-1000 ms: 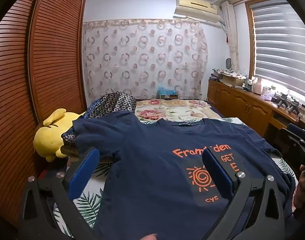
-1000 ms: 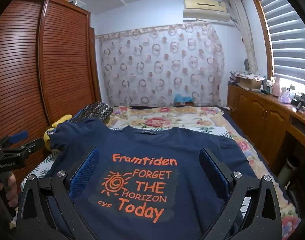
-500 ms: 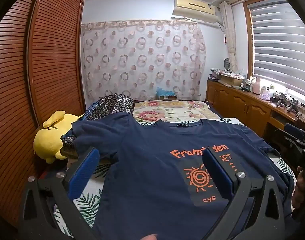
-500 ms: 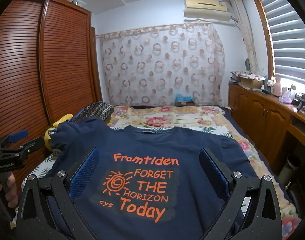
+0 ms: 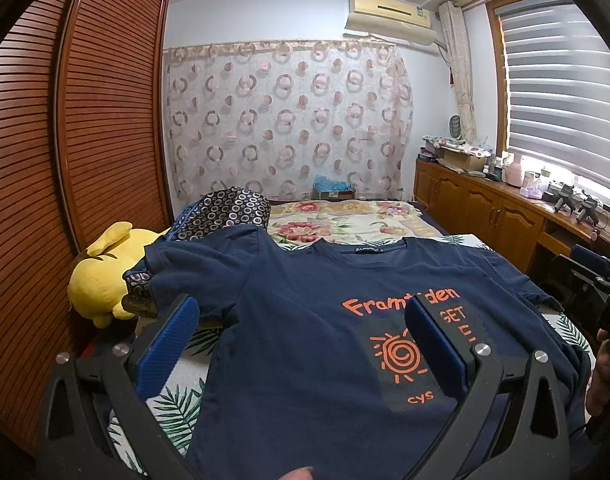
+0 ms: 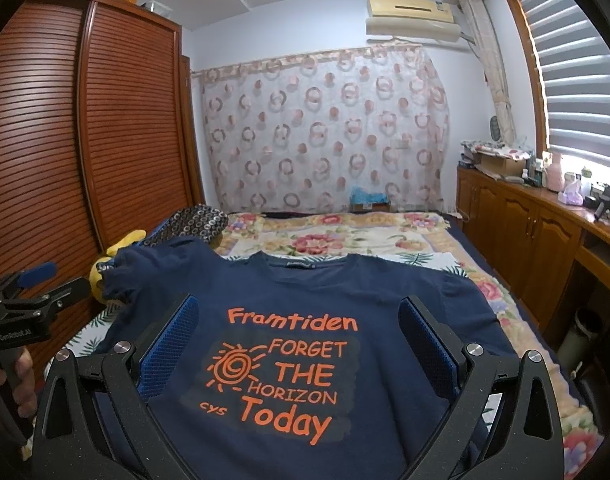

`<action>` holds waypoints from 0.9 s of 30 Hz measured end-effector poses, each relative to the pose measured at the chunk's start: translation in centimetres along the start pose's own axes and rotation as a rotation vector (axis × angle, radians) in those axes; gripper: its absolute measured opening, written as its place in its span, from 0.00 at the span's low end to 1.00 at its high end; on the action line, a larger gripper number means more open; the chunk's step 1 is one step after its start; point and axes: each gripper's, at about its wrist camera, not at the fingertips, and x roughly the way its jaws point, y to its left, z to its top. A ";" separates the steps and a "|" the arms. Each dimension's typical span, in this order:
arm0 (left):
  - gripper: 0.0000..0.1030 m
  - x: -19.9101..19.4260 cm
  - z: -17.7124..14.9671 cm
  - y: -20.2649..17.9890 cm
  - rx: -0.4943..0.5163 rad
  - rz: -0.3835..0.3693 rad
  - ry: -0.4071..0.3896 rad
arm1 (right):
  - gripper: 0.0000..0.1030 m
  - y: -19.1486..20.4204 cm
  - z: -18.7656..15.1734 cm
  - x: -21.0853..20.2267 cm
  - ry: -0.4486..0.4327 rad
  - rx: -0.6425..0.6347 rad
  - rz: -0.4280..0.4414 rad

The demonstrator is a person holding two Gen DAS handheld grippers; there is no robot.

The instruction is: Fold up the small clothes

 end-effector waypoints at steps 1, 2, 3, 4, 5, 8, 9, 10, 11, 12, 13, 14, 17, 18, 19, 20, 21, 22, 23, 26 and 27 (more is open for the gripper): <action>1.00 0.0 0.0 0.0 0.000 0.000 0.000 | 0.99 0.0 0.0 0.0 0.000 0.000 -0.001; 1.00 0.0 0.0 0.0 0.000 -0.001 0.001 | 0.99 0.0 0.0 0.0 0.000 0.000 0.000; 1.00 0.0 0.0 0.0 0.000 0.000 0.001 | 0.99 0.0 0.0 0.0 0.000 0.000 -0.001; 1.00 0.0 0.0 0.0 0.001 -0.002 0.000 | 0.99 0.0 0.0 0.0 0.001 0.000 -0.001; 1.00 0.0 0.0 0.0 0.002 -0.001 0.001 | 0.99 0.0 0.0 0.0 0.000 0.000 0.000; 1.00 0.0 0.0 0.0 0.001 0.001 0.001 | 0.99 0.0 0.0 0.0 0.000 0.001 0.000; 1.00 -0.1 0.0 0.0 0.001 0.000 0.001 | 0.99 0.0 0.0 0.0 0.000 0.001 0.000; 1.00 -0.1 0.0 0.0 0.002 0.001 0.000 | 0.99 0.0 0.0 0.0 0.001 0.000 0.000; 1.00 -0.1 0.0 0.0 0.002 0.003 0.000 | 0.99 0.0 0.0 0.0 0.001 0.000 0.000; 1.00 0.0 0.0 0.0 0.003 0.002 0.000 | 0.99 0.0 0.0 0.0 0.000 0.001 0.000; 1.00 0.0 0.0 0.0 0.003 0.002 0.001 | 0.99 0.0 0.0 0.0 0.000 0.001 0.000; 1.00 0.0 0.1 0.1 0.002 0.003 0.001 | 0.99 0.0 0.0 0.0 0.000 0.001 0.000; 1.00 0.0 0.0 0.0 0.004 0.002 0.000 | 0.99 0.0 0.0 0.0 0.000 0.002 0.000; 1.00 0.0 0.0 0.0 0.005 0.003 -0.001 | 0.99 0.0 -0.1 0.0 0.000 0.003 0.000; 1.00 0.0 0.0 0.0 0.005 0.003 0.000 | 0.99 0.0 -0.1 0.0 0.000 0.003 0.000; 1.00 0.0 0.0 0.0 0.004 0.002 0.001 | 0.99 0.0 -0.1 0.0 0.000 0.002 0.001; 1.00 0.0 0.0 0.2 0.003 0.002 0.001 | 0.99 0.0 -0.1 0.0 0.001 0.002 0.000; 1.00 0.0 0.0 0.1 0.005 0.002 0.001 | 0.99 0.0 -0.1 0.0 0.001 0.002 0.000; 1.00 0.0 0.0 0.1 0.005 0.002 0.000 | 0.99 0.0 -0.1 0.0 0.000 0.003 0.001; 1.00 0.0 0.0 0.1 0.006 0.003 0.000 | 0.99 0.0 -0.1 0.0 0.000 0.002 0.000; 1.00 0.0 0.0 0.0 0.006 0.003 0.001 | 0.99 0.0 -0.1 0.0 0.000 0.004 0.001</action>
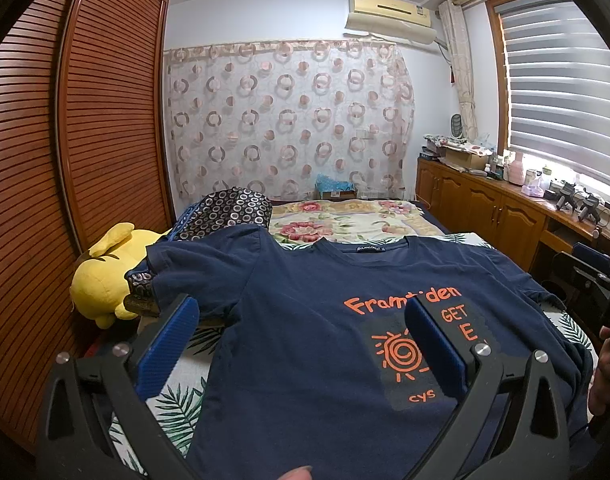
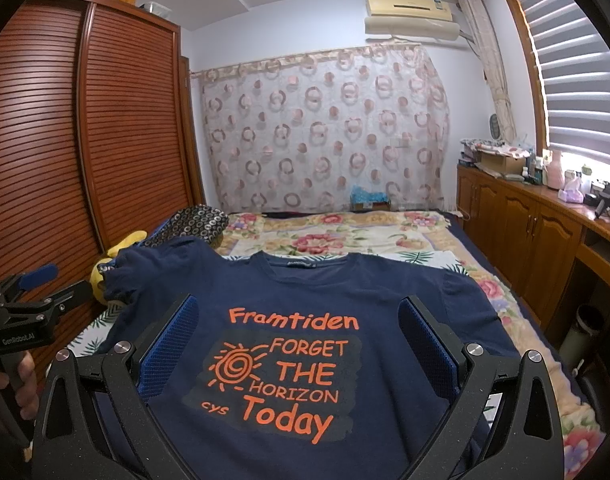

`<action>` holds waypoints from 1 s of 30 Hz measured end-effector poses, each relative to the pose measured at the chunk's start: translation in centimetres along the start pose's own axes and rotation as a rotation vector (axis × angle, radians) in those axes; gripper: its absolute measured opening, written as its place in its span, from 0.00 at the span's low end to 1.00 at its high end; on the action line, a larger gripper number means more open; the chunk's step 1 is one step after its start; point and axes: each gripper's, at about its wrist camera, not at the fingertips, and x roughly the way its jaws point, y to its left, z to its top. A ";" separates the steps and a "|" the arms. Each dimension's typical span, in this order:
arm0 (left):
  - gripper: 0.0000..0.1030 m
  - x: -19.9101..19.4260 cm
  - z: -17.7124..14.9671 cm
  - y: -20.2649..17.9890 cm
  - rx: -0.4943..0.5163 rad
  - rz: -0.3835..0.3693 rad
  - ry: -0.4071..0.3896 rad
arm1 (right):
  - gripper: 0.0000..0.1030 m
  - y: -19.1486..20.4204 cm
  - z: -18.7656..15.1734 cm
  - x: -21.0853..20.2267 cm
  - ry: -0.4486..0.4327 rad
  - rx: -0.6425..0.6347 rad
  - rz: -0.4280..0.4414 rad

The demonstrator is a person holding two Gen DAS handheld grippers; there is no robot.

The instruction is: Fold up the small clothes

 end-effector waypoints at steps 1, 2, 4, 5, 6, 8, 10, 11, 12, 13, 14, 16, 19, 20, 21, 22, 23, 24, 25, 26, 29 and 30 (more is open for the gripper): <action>1.00 0.0 0.0 0.0 0.000 -0.001 0.000 | 0.99 0.0 0.0 0.0 0.001 0.000 0.001; 1.00 0.0 0.0 -0.1 0.001 0.000 0.000 | 0.99 0.0 0.0 0.0 0.001 0.000 0.000; 1.00 0.0 0.0 -0.1 0.001 0.000 0.000 | 0.99 0.0 0.0 0.0 0.001 0.001 0.000; 1.00 0.0 0.0 -0.1 0.001 0.000 0.000 | 0.99 0.0 0.0 0.0 0.001 0.001 0.000; 1.00 0.0 0.0 -0.1 0.001 0.000 0.000 | 0.99 0.0 -0.1 0.0 0.001 0.001 0.001; 1.00 0.0 0.0 -0.1 0.002 0.000 0.000 | 0.99 -0.1 -0.1 0.0 0.000 0.001 0.000; 1.00 0.0 0.0 -0.1 0.002 0.000 0.000 | 0.99 -0.1 -0.1 0.0 0.001 0.001 0.001; 1.00 0.0 0.0 -0.2 0.002 0.001 0.000 | 0.99 -0.1 -0.1 0.0 0.001 0.001 0.000; 1.00 0.0 0.0 -0.1 0.002 0.001 0.000 | 0.99 -0.1 -0.1 0.0 0.000 0.001 -0.001; 1.00 0.0 0.0 -0.2 0.002 0.001 -0.001 | 0.99 -0.1 -0.1 0.0 0.001 0.002 0.002; 1.00 0.0 0.0 -0.2 0.002 0.001 -0.001 | 0.99 -0.1 -0.1 0.0 0.001 0.002 0.001; 1.00 0.0 0.0 -0.2 0.002 0.002 -0.001 | 0.99 -0.1 -0.1 0.0 0.001 0.002 0.001; 1.00 0.0 0.0 -0.2 0.003 0.001 0.000 | 0.99 -0.1 -0.1 0.0 0.001 0.001 0.001; 1.00 -0.1 0.0 -0.2 0.004 0.002 0.000 | 0.99 -0.1 -0.1 0.0 0.001 0.001 0.001; 1.00 -0.1 0.0 -0.2 0.004 0.001 0.000 | 0.99 -0.1 -0.1 0.0 0.001 0.002 0.002; 1.00 -0.1 0.0 -0.2 0.004 0.001 0.000 | 0.99 -0.1 -0.1 0.0 0.001 0.002 0.001; 1.00 -0.1 0.0 -0.2 0.003 0.002 0.000 | 0.99 -0.2 -0.1 0.0 0.001 0.002 0.001; 1.00 0.0 -0.1 0.0 0.003 0.001 0.000 | 0.99 -0.3 -0.2 0.0 0.001 0.002 0.002; 1.00 0.0 -0.1 0.0 0.003 0.001 0.000 | 0.99 0.1 -0.1 -0.1 0.001 0.002 0.004; 1.00 0.0 -0.1 -0.1 0.003 0.001 0.000 | 0.99 0.2 -0.1 -0.1 0.002 0.003 0.007; 1.00 0.0 -0.1 -0.1 0.005 0.002 0.000 | 0.99 0.3 0.0 -0.1 0.003 0.003 0.009; 1.00 0.0 0.0 -0.1 0.005 0.001 0.000 | 0.99 0.4 0.0 0.0 0.003 0.002 0.009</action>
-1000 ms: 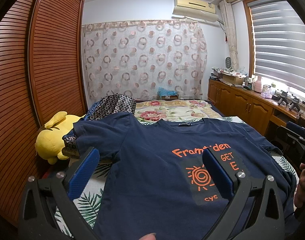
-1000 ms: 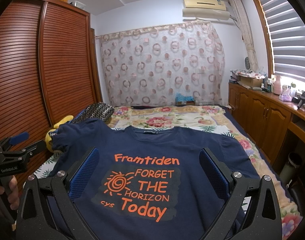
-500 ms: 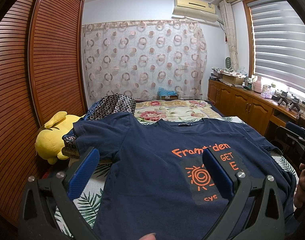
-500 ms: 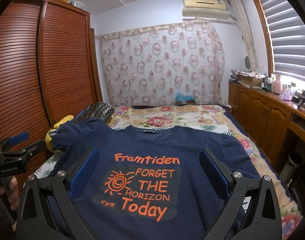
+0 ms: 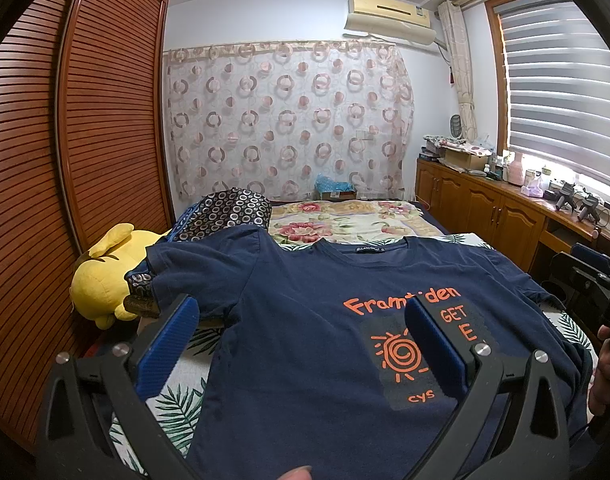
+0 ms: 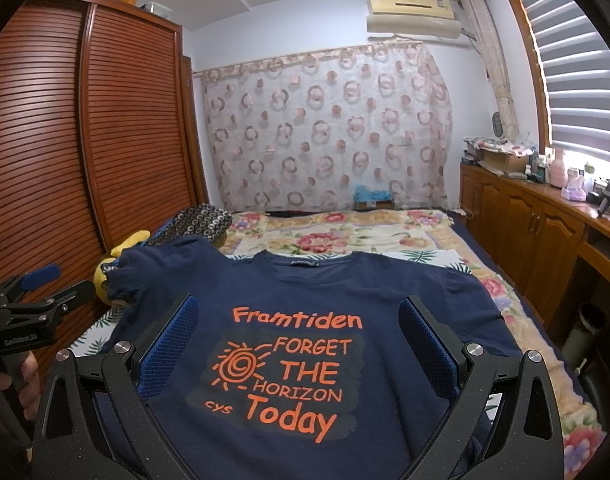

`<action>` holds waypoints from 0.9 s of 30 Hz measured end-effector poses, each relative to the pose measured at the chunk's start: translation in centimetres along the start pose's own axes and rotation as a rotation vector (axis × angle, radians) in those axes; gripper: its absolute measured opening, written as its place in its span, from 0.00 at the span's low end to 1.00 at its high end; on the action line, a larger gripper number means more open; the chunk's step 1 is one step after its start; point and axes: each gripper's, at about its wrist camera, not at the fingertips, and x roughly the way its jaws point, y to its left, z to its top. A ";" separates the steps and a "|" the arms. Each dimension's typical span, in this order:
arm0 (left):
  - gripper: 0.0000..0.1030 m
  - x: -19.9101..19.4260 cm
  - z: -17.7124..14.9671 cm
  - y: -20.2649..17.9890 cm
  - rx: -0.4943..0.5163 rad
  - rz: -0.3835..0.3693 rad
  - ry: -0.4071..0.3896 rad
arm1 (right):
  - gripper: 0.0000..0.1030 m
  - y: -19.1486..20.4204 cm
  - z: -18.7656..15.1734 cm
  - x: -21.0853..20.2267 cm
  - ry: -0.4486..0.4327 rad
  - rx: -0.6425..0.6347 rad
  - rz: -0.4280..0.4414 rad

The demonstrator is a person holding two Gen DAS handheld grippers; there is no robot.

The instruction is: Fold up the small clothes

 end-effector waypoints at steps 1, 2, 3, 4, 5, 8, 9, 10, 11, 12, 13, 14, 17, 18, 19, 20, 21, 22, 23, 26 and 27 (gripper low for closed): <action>1.00 0.0 0.0 0.0 -0.001 -0.001 -0.002 | 0.99 0.0 0.0 0.0 -0.001 0.000 -0.001; 1.00 0.0 0.0 0.0 0.000 -0.002 -0.002 | 0.99 -0.1 0.0 0.0 -0.001 0.001 -0.001; 1.00 0.1 0.0 0.1 0.000 -0.003 0.000 | 0.99 0.0 0.0 0.1 -0.001 0.000 0.000; 1.00 0.2 -0.1 0.3 0.000 -0.003 0.005 | 0.99 0.0 0.0 0.1 0.000 0.000 0.000; 1.00 0.3 -0.1 0.4 -0.001 -0.002 0.011 | 0.99 0.0 0.0 0.1 0.000 0.000 0.000; 1.00 0.9 -0.3 1.0 -0.001 0.002 0.031 | 0.99 0.1 -0.8 0.6 0.007 0.004 0.008; 1.00 1.1 -0.3 1.3 0.000 0.006 0.037 | 0.99 0.1 -1.1 0.9 0.012 0.008 0.018; 1.00 1.2 -0.5 1.4 0.002 0.009 0.041 | 0.99 0.1 -1.1 1.0 0.015 0.010 0.024; 1.00 1.5 -0.6 1.8 0.005 0.014 0.048 | 0.99 -0.1 -1.1 1.1 0.020 0.010 0.028; 1.00 1.6 -0.6 2.1 0.007 0.017 0.052 | 0.99 -0.2 -1.2 1.3 0.025 0.008 0.028; 1.00 1.7 -0.7 2.3 0.009 0.017 0.056 | 0.99 -0.3 -1.4 1.5 0.031 0.006 0.028; 1.00 2.0 -0.8 3.0 0.010 0.015 0.064 | 0.99 -0.1 -1.6 1.8 0.038 0.003 0.032; 1.00 2.5 -1.1 4.4 -0.003 -0.002 0.083 | 0.99 -0.2 -2.0 2.6 0.057 -0.003 0.044; 1.00 2.7 -1.1 4.9 -0.009 -0.003 0.092 | 0.99 -0.1 -2.2 2.9 0.068 -0.006 0.052; 1.00 2.8 -1.2 5.2 -0.010 -0.004 0.096 | 0.99 0.0 -2.4 3.3 0.076 -0.007 0.058; 1.00 3.0 -1.2 5.7 -0.014 -0.004 0.102 | 0.99 0.2 -2.6 3.7 0.085 -0.012 0.067; 1.00 3.2 -1.2 6.5 -0.022 -0.007 0.108 | 0.99 0.3 -2.6 3.9 0.093 -0.016 0.073; 1.00 3.4 -1.2 7.1 -0.029 -0.017 0.110 | 0.99 0.4 -2.7 4.3 0.101 -0.021 0.079; 1.00 3.5 -1.2 7.6 -0.036 -0.030 0.111 | 0.99 0.7 -2.8 4.7 0.111 -0.028 0.089; 1.00 3.9 -1.3 9.1 -0.053 -0.035 0.117 | 0.99 1.5 -3.2 5.8 0.135 -0.059 0.114; 1.00 4.1 -1.2 9.7 -0.058 -0.037 0.121 | 0.99 1.7 -3.3 6.1 0.141 -0.069 0.120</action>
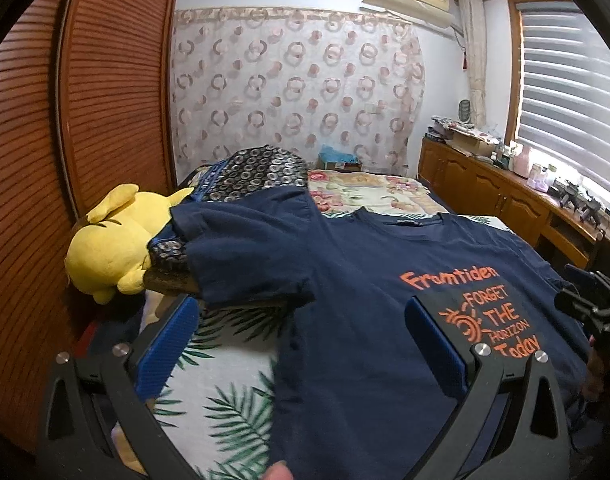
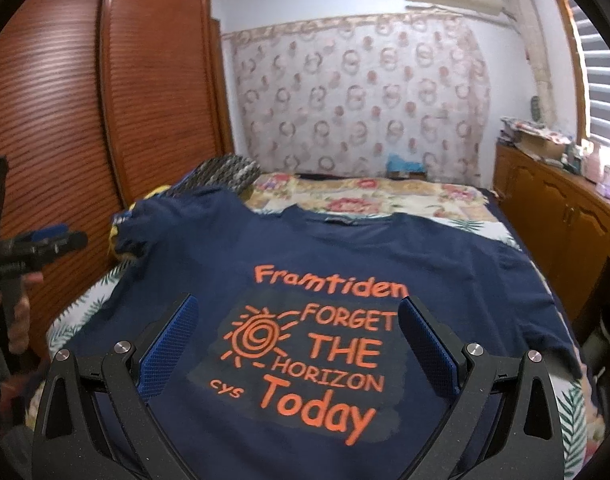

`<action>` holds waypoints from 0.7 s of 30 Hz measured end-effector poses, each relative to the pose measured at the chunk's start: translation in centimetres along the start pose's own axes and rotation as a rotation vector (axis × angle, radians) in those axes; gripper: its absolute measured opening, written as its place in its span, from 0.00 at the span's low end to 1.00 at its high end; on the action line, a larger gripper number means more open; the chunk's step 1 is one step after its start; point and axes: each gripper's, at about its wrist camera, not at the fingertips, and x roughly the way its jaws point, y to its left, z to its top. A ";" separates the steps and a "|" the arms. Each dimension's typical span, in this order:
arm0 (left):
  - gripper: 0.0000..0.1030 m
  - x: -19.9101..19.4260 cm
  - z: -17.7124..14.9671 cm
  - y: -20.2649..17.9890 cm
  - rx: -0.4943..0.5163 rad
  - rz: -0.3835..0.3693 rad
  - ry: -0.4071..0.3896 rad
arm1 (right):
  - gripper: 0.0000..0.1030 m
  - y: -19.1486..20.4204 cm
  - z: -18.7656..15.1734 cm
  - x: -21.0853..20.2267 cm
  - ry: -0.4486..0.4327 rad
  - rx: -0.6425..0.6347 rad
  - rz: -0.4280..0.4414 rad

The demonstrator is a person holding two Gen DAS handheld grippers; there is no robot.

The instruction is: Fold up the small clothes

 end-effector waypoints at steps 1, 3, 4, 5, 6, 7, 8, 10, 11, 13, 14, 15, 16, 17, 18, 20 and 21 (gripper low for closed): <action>1.00 0.3 0.1 0.5 -0.002 -0.001 0.005 | 0.99 0.2 0.0 0.3 0.006 -0.011 0.004; 1.00 1.0 0.6 1.7 -0.005 0.004 0.018 | 0.99 0.6 0.1 1.1 0.019 -0.030 0.012; 1.00 1.3 0.8 2.5 -0.010 0.008 0.026 | 0.99 0.8 0.1 1.5 0.025 -0.036 0.017; 1.00 1.7 1.0 3.1 -0.015 0.014 0.031 | 0.99 0.9 0.2 2.0 0.031 -0.042 0.022; 1.00 2.1 1.2 3.7 -0.019 0.015 0.035 | 0.99 1.0 0.3 2.4 0.037 -0.048 0.027; 0.99 2.7 1.4 4.3 -0.024 0.014 0.041 | 0.99 1.1 0.4 2.8 0.044 -0.054 0.031; 0.99 3.0 1.5 4.8 -0.027 0.019 0.047 | 0.99 1.2 0.5 3.3 0.049 -0.059 0.034; 0.96 4.2 2.0 5.8 -0.029 0.023 0.066 | 0.99 1.4 0.7 4.3 0.068 -0.064 0.045; 0.95 4.7 2.2 6.0 -0.031 0.016 0.076 | 0.99 1.5 0.8 4.8 0.079 -0.064 0.055; 0.90 5.8 2.6 6.7 -0.037 0.013 0.097 | 0.99 1.6 0.9 5.6 0.094 -0.066 0.068; 0.89 6.3 2.9 6.9 -0.036 0.009 0.104 | 0.99 1.7 1.0 5.8 0.099 -0.067 0.073; 0.85 6.7 3.1 7.0 -0.033 0.013 0.107 | 0.99 1.8 1.2 6.2 0.108 -0.068 0.079; 0.81 7.3 3.3 7.1 -0.027 0.021 0.118 | 0.99 1.8 1.3 6.4 0.113 -0.069 0.082; 0.79 7.9 3.4 7.1 -0.023 0.019 0.128 | 0.99 1.9 1.3 6.6 0.116 -0.068 0.086; 0.71 8.3 3.5 7.2 -0.024 0.010 0.138 | 0.99 2.0 1.5 6.9 0.121 -0.067 0.092; 0.61 9.6 3.6 7.5 -0.035 -0.009 0.167 | 0.99 2.3 1.6 7.3 0.127 -0.072 0.102; 0.54 10.4 3.5 7.6 -0.038 -0.005 0.186 | 0.99 2.4 1.6 7.4 0.128 -0.077 0.105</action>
